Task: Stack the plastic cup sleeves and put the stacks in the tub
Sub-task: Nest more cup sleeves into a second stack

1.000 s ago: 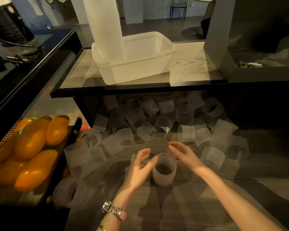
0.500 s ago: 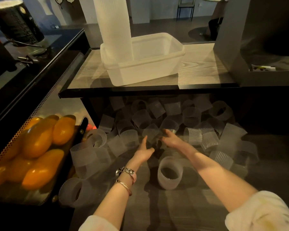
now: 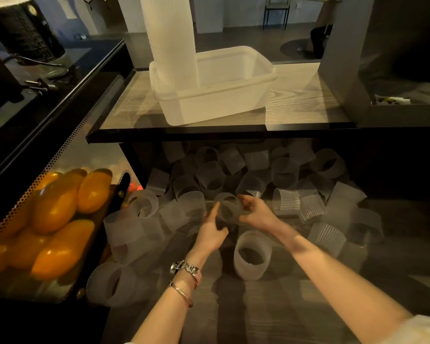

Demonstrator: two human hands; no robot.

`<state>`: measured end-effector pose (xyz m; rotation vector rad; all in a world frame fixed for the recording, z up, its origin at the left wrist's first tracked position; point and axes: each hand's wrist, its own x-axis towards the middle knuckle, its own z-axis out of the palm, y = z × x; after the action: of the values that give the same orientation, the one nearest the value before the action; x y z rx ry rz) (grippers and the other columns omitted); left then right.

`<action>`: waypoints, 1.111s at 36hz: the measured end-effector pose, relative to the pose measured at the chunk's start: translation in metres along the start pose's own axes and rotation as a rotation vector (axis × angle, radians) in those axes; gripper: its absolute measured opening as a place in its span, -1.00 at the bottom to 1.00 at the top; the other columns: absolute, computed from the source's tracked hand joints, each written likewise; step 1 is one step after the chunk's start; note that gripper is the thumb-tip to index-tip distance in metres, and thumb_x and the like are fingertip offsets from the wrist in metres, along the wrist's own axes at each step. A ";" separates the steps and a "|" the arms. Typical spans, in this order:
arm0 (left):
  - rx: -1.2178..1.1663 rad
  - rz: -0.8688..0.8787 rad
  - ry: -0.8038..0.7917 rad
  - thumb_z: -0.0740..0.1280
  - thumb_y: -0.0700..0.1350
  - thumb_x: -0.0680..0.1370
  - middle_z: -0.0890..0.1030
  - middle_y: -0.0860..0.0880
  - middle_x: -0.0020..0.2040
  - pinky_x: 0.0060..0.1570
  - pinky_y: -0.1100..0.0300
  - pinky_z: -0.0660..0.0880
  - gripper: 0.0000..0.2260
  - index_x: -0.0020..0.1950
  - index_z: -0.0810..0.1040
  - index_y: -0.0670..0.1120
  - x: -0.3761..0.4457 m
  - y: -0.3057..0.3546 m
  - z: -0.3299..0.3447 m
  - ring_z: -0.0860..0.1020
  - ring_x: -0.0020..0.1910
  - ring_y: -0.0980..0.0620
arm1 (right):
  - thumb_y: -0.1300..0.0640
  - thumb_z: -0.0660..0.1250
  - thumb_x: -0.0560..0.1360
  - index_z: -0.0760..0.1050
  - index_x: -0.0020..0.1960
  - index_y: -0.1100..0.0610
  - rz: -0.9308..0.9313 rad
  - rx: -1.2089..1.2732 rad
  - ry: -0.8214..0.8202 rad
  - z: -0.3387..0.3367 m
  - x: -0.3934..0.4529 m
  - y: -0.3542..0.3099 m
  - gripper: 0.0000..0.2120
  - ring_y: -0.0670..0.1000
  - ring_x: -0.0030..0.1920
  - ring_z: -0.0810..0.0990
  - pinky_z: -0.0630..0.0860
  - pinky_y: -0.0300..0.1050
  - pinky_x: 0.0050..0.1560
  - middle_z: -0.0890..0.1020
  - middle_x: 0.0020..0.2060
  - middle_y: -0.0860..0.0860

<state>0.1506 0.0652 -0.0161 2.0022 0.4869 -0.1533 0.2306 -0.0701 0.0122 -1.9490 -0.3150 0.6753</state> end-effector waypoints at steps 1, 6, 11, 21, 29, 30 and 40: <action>-0.002 0.024 0.023 0.31 -0.26 0.50 0.21 -0.15 0.46 0.39 0.04 0.28 -0.34 0.51 0.09 0.03 -0.002 0.000 0.000 0.29 0.41 -0.09 | 0.34 0.45 0.35 0.26 0.41 0.23 -0.020 -0.015 -0.002 -0.001 -0.002 0.001 -0.31 -0.04 0.22 0.48 0.42 -0.48 -0.03 0.52 0.23 0.09; -0.073 0.048 0.031 0.39 -0.29 0.45 0.37 -0.13 0.31 0.27 -0.01 0.43 -0.36 0.47 0.20 -0.04 -0.011 -0.002 0.005 0.44 0.28 -0.07 | 0.33 0.47 0.34 0.32 0.38 0.22 -0.009 -0.139 -0.032 -0.006 -0.006 0.010 -0.35 -0.06 0.19 0.49 0.42 -0.46 -0.08 0.51 0.22 0.07; -0.048 -0.034 -0.085 0.42 -0.21 0.45 0.46 -0.07 0.27 0.17 0.09 0.49 -0.43 0.41 0.28 -0.03 -0.013 -0.008 0.011 0.48 0.18 0.02 | 0.22 0.45 0.39 0.29 0.40 0.20 0.130 -0.207 -0.153 -0.012 -0.006 0.022 -0.37 -0.03 0.23 0.46 0.36 -0.33 0.13 0.43 0.28 0.05; -0.030 -0.003 -0.066 0.42 -0.11 0.46 0.44 -0.04 0.28 0.23 0.13 0.41 -0.42 0.42 0.28 -0.03 -0.015 -0.006 0.014 0.42 0.25 0.01 | 0.34 0.42 0.39 0.25 0.40 0.23 0.151 0.063 -0.144 -0.016 -0.014 0.034 -0.36 0.07 0.33 0.42 0.35 -0.06 0.36 0.42 0.33 0.14; -0.190 0.150 0.023 0.41 0.03 0.45 0.42 0.27 0.04 -0.20 0.51 0.43 -0.55 0.28 0.33 0.11 -0.018 0.025 -0.007 0.41 -0.01 0.39 | 0.19 0.47 0.37 0.28 0.42 0.05 -0.071 0.115 -0.045 -0.033 -0.043 0.000 -0.33 -0.13 0.25 0.43 0.44 -0.35 0.14 0.43 0.26 -0.08; -0.207 0.160 0.020 0.41 0.03 0.45 0.42 0.28 0.03 -0.20 0.52 0.43 -0.57 0.25 0.33 0.13 -0.019 0.030 -0.009 0.41 0.00 0.38 | 0.21 0.48 0.36 0.29 0.41 0.06 -0.105 0.102 -0.022 -0.035 -0.048 -0.005 -0.32 -0.15 0.20 0.46 0.45 -0.42 0.08 0.45 0.25 -0.07; -0.323 0.259 -0.029 0.43 -0.01 0.44 0.46 0.26 0.18 -0.01 0.44 0.46 -0.63 0.13 0.37 0.25 -0.057 0.048 -0.008 0.46 0.18 0.28 | 0.12 0.51 0.33 0.40 0.22 -0.20 -0.258 0.111 0.085 -0.049 -0.093 -0.016 -0.44 -0.20 -0.01 0.58 0.57 -0.25 -0.02 0.54 0.16 -0.17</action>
<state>0.1170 0.0381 0.0457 1.7236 0.2136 0.0543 0.1846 -0.1446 0.0725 -1.7871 -0.4572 0.4320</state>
